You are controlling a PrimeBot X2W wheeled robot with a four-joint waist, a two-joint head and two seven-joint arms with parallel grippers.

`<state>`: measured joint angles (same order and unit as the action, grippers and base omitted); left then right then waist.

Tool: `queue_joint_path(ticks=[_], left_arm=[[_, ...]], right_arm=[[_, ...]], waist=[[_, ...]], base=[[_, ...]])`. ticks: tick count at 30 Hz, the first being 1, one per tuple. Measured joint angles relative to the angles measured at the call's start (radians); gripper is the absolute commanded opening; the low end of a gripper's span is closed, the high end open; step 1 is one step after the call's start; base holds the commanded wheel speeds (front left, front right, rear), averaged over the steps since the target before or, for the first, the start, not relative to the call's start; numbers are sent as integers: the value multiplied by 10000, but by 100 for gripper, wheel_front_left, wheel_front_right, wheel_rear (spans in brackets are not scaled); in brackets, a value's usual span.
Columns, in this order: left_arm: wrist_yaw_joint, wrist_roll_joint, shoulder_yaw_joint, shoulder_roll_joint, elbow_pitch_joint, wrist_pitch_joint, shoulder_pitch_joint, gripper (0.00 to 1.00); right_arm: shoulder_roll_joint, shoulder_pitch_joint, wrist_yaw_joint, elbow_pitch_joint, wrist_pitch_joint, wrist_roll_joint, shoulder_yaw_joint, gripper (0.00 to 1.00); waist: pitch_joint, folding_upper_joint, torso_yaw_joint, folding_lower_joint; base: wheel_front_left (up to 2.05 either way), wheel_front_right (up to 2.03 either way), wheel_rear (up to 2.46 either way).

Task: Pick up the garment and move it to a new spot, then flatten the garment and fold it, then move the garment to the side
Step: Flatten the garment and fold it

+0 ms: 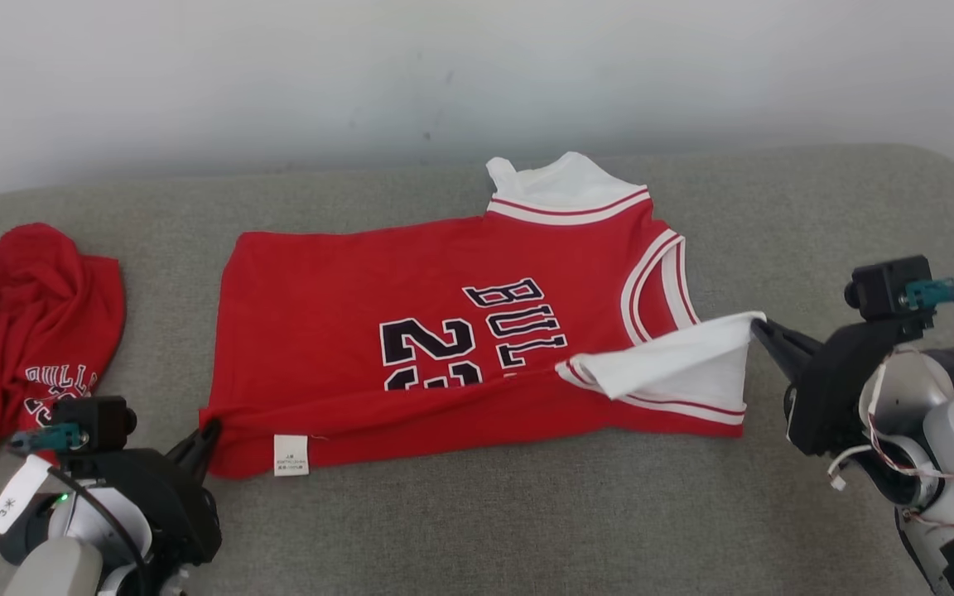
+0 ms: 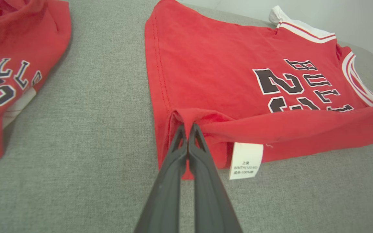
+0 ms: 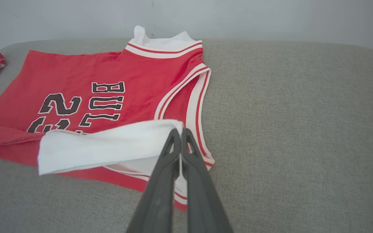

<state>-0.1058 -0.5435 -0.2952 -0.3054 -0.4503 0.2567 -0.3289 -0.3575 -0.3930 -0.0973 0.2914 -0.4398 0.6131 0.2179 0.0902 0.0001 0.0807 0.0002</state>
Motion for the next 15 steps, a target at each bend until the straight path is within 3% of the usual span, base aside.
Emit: queue_joint_path(ticks=[8, 9, 10, 15], left_arm=[[-8, -13, -54, 77, -345, -33, -709, 0], [-8, -12, -98, 146, -449, -33, -802, 20], [-8, -12, -94, 186, -537, -46, -862, 100], [-4, 105, -111, 299, -836, -253, -1336, 100]], right_arm=[[259, -978, -15, 813, 261, -242, 265, 0], [316, -1244, -84, 1003, 364, -295, 360, 0], [351, -1380, -84, 1104, 408, -349, 393, 0], [514, -2013, -84, 1779, 734, -568, 508, 0]], waist=[[507, 1, -81, -1], [638, 0, -81, -1], [704, 0, -77, -1], [973, 0, 1, 0]], base=[[0, 0, 0], [0, 0, 0], [0, 0, 0], [0, 0, 0]])
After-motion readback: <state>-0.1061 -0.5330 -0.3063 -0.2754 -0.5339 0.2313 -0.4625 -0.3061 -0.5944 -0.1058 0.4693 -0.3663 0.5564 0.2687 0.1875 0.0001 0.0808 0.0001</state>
